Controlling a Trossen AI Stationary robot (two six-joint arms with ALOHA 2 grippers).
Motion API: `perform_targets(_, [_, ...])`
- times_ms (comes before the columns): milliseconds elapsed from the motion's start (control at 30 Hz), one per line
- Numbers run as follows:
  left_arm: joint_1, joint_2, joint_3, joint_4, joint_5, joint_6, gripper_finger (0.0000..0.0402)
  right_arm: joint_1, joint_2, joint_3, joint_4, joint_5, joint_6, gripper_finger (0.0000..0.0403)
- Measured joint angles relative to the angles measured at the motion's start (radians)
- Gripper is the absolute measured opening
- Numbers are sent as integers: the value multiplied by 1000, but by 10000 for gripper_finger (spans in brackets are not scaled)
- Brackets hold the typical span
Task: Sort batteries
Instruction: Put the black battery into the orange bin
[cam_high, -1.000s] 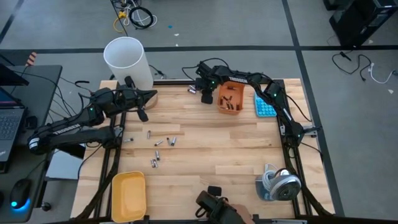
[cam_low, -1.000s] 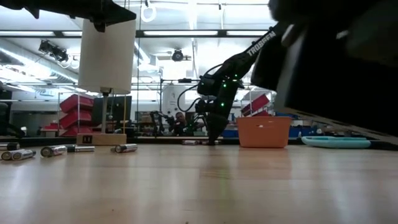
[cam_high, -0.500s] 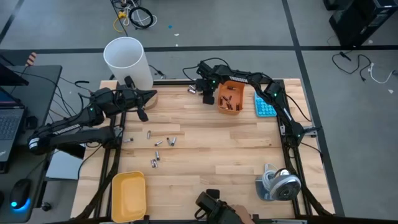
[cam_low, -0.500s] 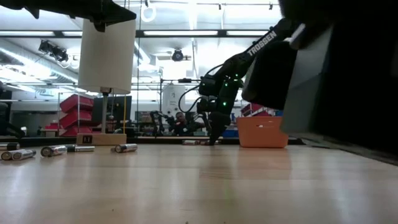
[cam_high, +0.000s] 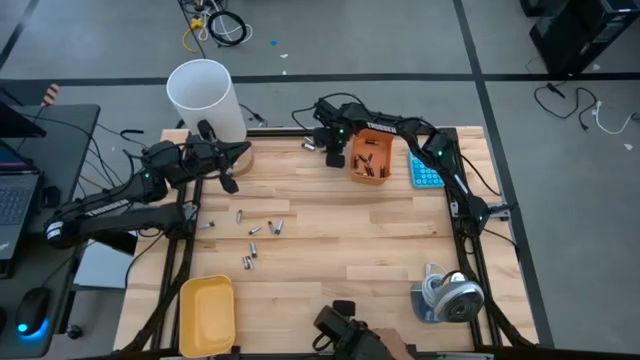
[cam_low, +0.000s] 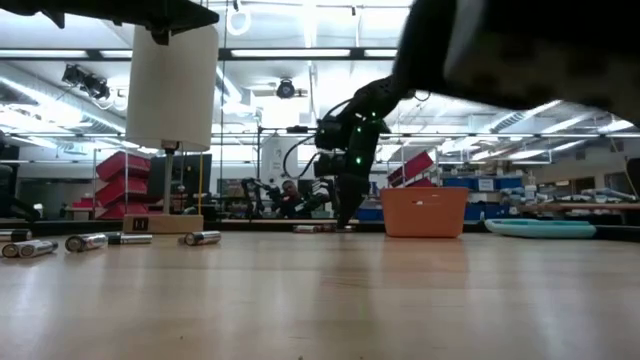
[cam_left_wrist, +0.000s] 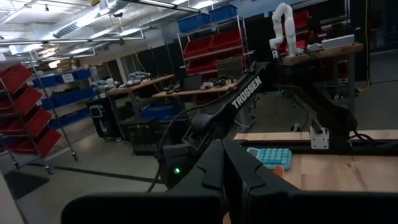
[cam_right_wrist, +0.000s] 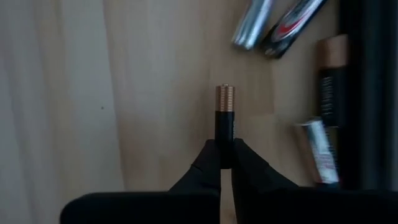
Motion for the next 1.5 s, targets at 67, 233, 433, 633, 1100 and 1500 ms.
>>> perform_targets(67, [0,0,0,0,0,0,1,0,-2,26,-21,-1,1,7])
perform_targets(233, [0,0,0,-2,0,0,1,3,-3,61,-65,-2,11,7])
perform_targets(433, [0,0,0,-5,0,0,1,4,-12,81,-111,-54,63,7])
perform_targets(633, [0,0,0,-24,-4,0,1,3,-81,82,-116,-76,98,7])
perform_targets(1100, [0,0,0,-39,-5,0,1,-19,-346,-25,-202,-4,225,4])
perform_targets(1500, [0,1,0,-39,-6,-3,1,-53,-587,-537,0,51,438,2])
